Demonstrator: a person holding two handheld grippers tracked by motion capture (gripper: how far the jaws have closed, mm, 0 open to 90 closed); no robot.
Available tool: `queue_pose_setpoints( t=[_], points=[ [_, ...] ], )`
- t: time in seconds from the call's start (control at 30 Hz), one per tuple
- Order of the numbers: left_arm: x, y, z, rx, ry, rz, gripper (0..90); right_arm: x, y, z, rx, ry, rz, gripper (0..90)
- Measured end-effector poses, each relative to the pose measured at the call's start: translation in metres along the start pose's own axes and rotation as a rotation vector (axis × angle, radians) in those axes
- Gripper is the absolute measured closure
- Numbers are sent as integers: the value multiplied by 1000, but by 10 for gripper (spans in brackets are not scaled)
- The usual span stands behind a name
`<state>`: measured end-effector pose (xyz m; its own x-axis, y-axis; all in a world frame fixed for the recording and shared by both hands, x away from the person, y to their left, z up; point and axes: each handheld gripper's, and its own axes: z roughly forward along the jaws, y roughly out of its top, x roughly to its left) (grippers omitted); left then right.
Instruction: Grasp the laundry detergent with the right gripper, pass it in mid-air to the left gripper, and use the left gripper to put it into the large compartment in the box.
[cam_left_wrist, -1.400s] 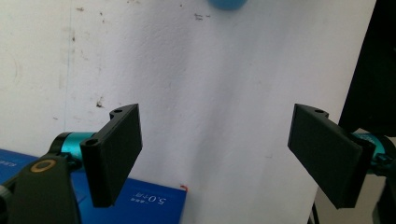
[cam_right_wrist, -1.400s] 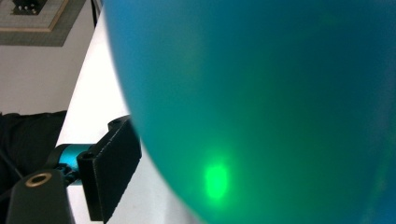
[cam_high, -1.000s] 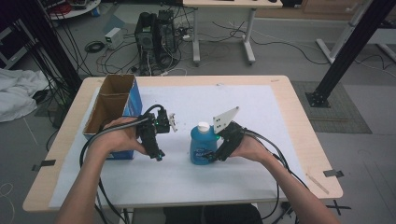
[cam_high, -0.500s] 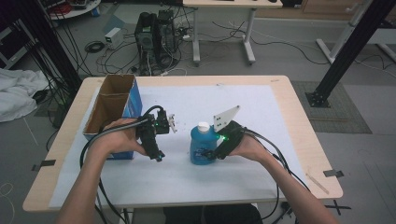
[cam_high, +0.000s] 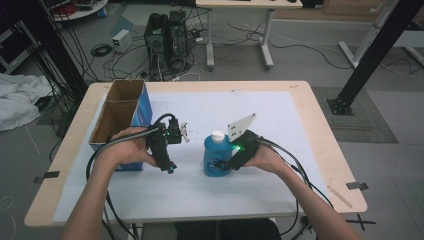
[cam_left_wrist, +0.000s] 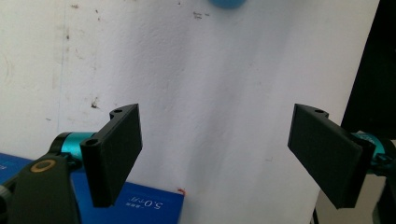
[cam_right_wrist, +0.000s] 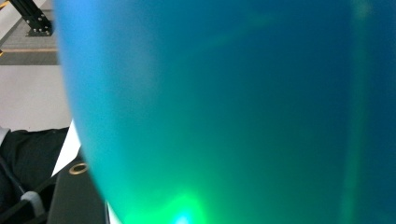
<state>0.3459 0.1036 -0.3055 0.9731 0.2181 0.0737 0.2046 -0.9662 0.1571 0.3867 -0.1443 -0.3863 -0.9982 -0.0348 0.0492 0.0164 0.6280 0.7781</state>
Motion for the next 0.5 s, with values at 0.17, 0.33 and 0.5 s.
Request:
queue_pose_setpoints(
  t=[0.17, 0.33, 0.5],
  points=[
    [0, 0, 0, -1, 0, -1, 178, 0, 0, 0, 2, -10, 4, 309],
    [-1, -1, 1, -1, -2, -3, 178, 0, 0, 1, -11, -9, 4, 335],
    [-1, -1, 1, -2, -1, -3, 178, -1, -1, 3, -15, -3, 5, 361]
  ],
)
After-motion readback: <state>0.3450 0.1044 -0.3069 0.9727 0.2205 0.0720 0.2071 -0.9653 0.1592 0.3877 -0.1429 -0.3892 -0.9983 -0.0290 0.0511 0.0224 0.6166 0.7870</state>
